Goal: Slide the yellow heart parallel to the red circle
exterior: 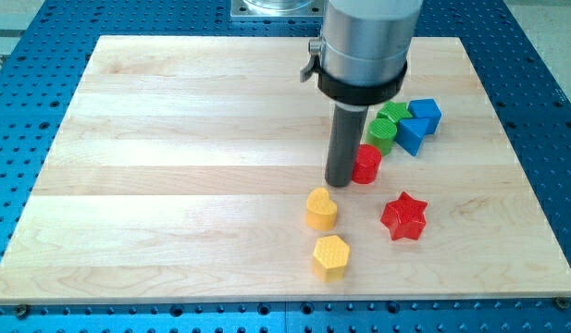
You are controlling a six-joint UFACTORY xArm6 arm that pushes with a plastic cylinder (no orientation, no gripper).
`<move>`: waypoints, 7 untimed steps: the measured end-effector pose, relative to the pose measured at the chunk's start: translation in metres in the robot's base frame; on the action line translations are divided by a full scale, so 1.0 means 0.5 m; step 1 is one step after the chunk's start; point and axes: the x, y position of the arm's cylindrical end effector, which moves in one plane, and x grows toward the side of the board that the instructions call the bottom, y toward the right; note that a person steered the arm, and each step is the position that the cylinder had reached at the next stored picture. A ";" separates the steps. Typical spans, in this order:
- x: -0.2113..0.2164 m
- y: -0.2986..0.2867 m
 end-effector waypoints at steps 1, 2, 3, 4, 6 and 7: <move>0.032 0.000; 0.089 0.000; 0.108 0.026; 0.158 -0.066; 0.239 -0.133; 0.168 -0.188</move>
